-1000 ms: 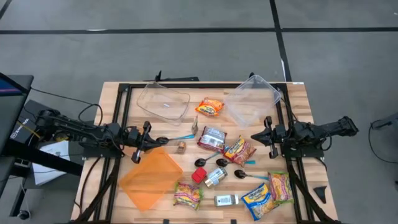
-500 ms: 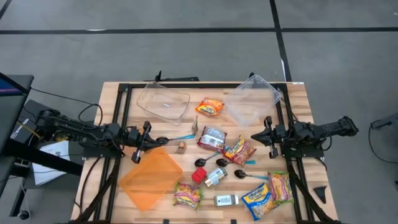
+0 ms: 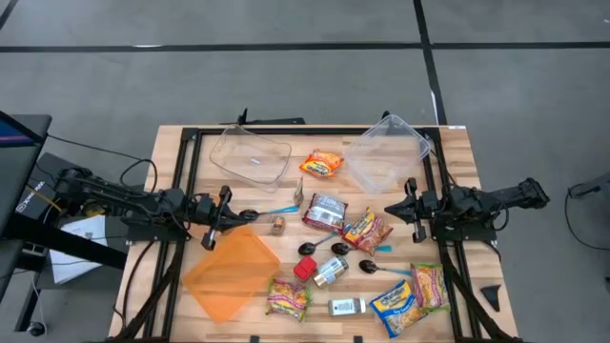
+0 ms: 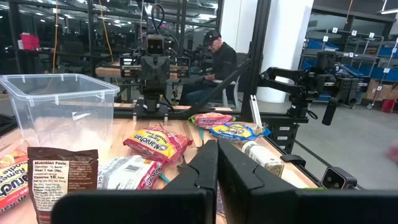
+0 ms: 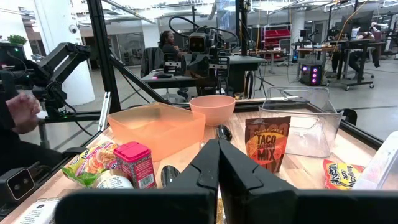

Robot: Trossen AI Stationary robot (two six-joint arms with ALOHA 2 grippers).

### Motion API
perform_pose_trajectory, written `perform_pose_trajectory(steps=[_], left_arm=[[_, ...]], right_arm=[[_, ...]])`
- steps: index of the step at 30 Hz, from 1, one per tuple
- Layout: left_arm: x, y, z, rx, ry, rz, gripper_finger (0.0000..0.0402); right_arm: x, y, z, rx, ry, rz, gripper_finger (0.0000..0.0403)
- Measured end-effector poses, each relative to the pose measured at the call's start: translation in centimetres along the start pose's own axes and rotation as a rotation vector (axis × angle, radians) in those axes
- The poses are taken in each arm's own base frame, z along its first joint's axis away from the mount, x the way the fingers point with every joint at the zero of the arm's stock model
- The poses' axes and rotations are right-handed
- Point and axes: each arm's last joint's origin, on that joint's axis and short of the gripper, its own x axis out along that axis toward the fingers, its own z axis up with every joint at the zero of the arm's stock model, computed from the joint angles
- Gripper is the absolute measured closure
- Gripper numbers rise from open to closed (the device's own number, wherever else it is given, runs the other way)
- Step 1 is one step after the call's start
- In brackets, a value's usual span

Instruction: Pick & Place Food Item

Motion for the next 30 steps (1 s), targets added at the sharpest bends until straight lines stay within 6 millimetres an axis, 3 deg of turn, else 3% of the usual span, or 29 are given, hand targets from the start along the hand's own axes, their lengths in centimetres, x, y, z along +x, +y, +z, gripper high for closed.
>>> perform_pose_trajectory(steps=[23,30], left_arm=[[-0.1,0.0,1.0,0.030,-0.109,0.015,0.0401],[-0.2,-0.1,2.0,0.073,-0.205,0.022,0.0401]], right_arm=[[0.0,0.0,0.3,-0.044,-0.037,-0.013,0.0403],[-0.1,0.0,1.3,0.082,-0.134,-0.004,0.0403]])
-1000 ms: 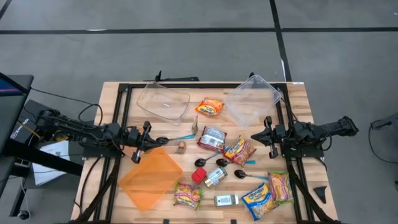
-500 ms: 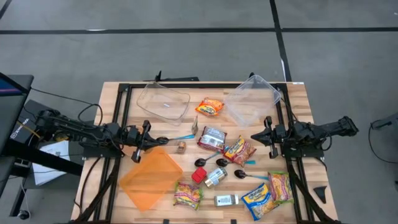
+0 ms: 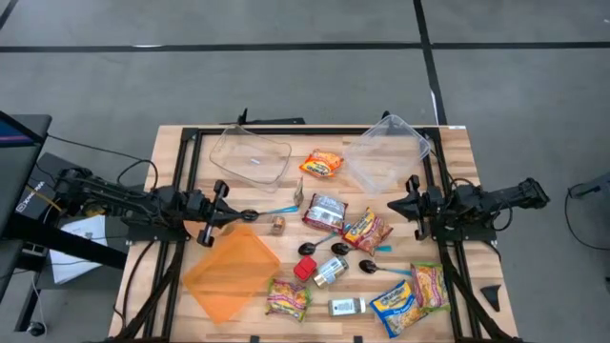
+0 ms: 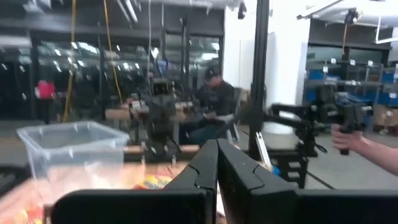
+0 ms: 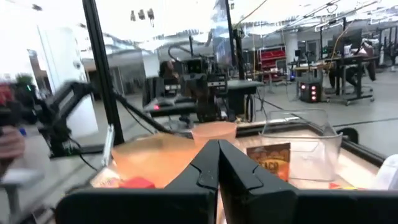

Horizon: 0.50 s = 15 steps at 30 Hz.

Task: Pick & Place Food Item
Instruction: Put the green noodle pack into the right transparent bin

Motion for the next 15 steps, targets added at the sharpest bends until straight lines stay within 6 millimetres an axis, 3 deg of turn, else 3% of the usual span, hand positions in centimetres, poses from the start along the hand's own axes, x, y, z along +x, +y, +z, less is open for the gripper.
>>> perform_pose_trajectory(steps=[9,15], left_arm=[[-0.2,0.3,1.8,0.105,-0.177,0.109,0.0387],[-0.3,0.7,1.8,0.237,-0.156,0.281,0.0326]], right_arm=[[-0.1,0.1,1.1,0.197,-0.112,0.015,0.0403],[-0.1,0.1,1.2,0.179,-0.113,0.028,0.0402]])
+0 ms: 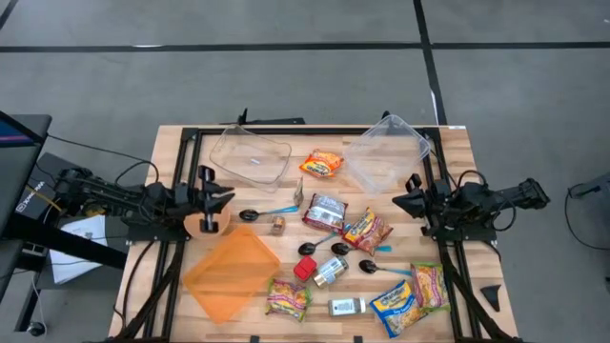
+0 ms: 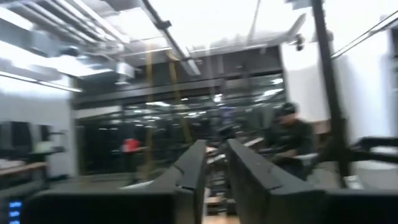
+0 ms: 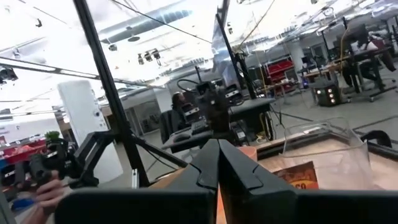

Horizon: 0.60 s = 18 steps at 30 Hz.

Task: Pick & Place Food Item
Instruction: Put the green noodle pack into the right transparent bin

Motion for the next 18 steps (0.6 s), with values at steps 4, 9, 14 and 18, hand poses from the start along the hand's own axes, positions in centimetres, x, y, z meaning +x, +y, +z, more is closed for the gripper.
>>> perform_pose_trajectory(steps=[4,9,14,18], left_arm=[[0.0,0.2,0.4,0.052,-0.031,0.031,0.0257],[0.0,0.3,0.9,0.124,-0.080,0.050,0.0166],[-0.2,0.6,1.7,0.155,-0.164,0.078,0.0109],[-0.3,0.7,2.3,0.169,-0.225,0.090,0.0096]], right_arm=[[0.0,0.1,0.0,-0.015,0.007,0.037,0.0371],[0.0,0.6,0.7,0.016,0.005,0.090,0.0281],[0.2,1.5,3.0,0.018,0.019,0.119,0.0183],[0.8,2.1,4.7,-0.004,0.041,0.127,0.0149]])
